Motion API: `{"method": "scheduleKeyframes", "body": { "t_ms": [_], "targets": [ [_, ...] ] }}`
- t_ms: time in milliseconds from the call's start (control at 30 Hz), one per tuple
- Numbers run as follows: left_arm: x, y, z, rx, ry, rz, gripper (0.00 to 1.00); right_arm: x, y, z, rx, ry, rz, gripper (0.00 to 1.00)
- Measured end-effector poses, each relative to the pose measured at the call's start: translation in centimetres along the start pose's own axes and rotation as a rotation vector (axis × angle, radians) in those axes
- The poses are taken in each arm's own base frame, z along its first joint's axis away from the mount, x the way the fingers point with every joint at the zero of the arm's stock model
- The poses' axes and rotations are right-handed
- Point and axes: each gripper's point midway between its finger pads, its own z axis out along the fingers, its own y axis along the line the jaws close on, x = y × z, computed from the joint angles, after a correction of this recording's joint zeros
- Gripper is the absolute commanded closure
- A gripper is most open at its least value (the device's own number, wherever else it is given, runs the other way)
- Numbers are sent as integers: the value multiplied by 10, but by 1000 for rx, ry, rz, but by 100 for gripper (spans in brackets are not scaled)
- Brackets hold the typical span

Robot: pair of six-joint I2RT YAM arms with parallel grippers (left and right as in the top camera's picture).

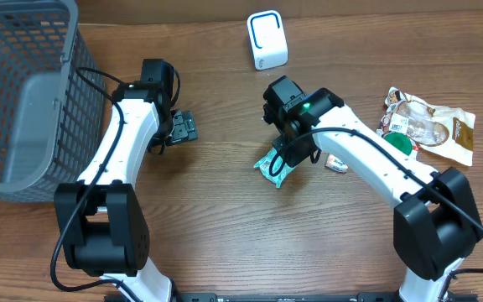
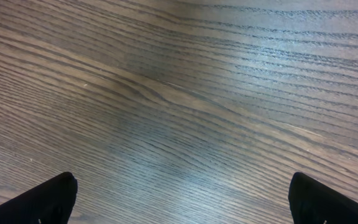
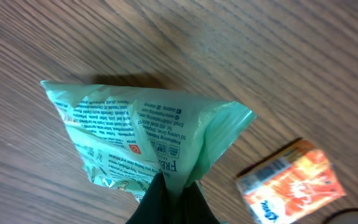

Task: Scan the item barcode
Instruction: 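Carry the teal pack down to the table center, then set the teal pack down and open the right gripper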

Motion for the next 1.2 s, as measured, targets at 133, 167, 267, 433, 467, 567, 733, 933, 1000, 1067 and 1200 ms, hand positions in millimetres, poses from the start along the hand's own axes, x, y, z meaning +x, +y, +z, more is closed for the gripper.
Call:
{"method": "scheduleKeyframes", "body": {
  "t_ms": [133, 167, 267, 433, 467, 567, 733, 933, 1000, 1067, 1200],
  "targets": [
    [0, 0, 0, 0, 0, 0, 0, 0, -3, 0, -25, -1, 30, 89],
    [0, 0, 0, 0, 0, 0, 0, 0, -5, 0, -26, 0, 38, 88],
    [0, 0, 0, 0, 0, 0, 0, 1, -9, 0, -31, 0, 55, 87],
    [0, 0, 0, 0, 0, 0, 0, 5, -13, 0, -36, 18, 73, 1],
    [0, 0, 0, 0, 0, 0, 0, 7, -13, 0, -37, 23, 75, 0],
    [0, 0, 0, 0, 0, 0, 0, 7, -14, 0, -41, 26, 79, 0],
    [0, 0, 0, 0, 0, 0, 0, 7, -14, 0, -42, 26, 76, 0],
    [0, 0, 0, 0, 0, 0, 0, 6, -14, 0, -41, 21, 76, 0],
    [0, 0, 0, 0, 0, 0, 0, 6, -14, 0, -41, 20, 76, 0],
    [0, 0, 0, 0, 0, 0, 0, 6, -14, 0, -41, 19, 77, 0],
    [0, 0, 0, 0, 0, 0, 1, 5, -14, 0, -41, 18, 76, 0]
  ]
}}
